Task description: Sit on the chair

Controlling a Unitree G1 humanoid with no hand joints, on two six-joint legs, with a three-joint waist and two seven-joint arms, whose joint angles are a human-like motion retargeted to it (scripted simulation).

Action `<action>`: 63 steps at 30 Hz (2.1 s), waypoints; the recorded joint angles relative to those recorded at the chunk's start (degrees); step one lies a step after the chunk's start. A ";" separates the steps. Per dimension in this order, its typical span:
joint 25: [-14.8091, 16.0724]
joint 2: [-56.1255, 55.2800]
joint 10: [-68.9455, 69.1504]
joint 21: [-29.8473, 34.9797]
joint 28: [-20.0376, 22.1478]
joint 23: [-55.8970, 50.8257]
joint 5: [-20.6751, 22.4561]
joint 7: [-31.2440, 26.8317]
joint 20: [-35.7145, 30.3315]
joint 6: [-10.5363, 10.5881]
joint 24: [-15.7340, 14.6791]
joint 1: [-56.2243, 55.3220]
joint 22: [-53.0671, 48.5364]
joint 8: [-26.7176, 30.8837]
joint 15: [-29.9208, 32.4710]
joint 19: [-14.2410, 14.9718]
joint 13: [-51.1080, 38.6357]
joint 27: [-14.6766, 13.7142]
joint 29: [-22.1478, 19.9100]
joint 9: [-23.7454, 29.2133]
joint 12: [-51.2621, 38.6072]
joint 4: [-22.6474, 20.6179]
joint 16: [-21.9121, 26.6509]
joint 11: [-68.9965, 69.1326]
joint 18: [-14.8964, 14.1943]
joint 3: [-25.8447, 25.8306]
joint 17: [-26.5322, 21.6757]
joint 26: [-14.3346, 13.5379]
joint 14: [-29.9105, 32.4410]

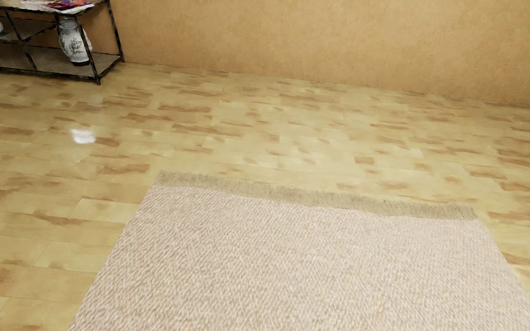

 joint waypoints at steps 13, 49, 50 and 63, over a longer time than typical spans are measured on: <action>0.97 0.99 -0.03 -1.81 4.65 10.62 0.19 1.40 1.67 -0.06 0.41 1.27 5.42 -0.68 -0.14 0.09 -2.77 -1.33 -9.61 -0.69 -0.74 0.40 10.66 -0.13 -0.35 0.17 -7.96 1.59 -0.50; 1.85 -72.02 69.62 33.21 16.88 -50.55 -8.91 -10.80 -49.56 2.24 7.13 -64.50 -40.95 7.89 -13.67 12.22 -48.16 -17.33 -18.55 48.28 -60.01 9.63 27.18 75.47 -10.30 -1.71 -33.63 -13.15 -15.52; 3.71 -75.41 73.66 33.34 20.25 -54.84 -9.29 -11.77 -52.14 2.25 5.66 -67.89 -46.02 8.49 -14.40 12.94 -49.14 -17.70 -21.02 49.17 -62.82 9.76 30.44 79.28 -10.44 -1.65 -36.62 -13.11 -16.48; 8.83 -91.05 106.13 24.36 30.33 -73.19 -10.91 -18.49 -46.78 2.99 1.60 -83.97 -64.36 13.08 -17.94 13.15 -45.65 -19.30 -27.89 52.77 -62.90 10.43 45.21 111.83 -11.71 -1.96 -47.43 -12.72 -21.81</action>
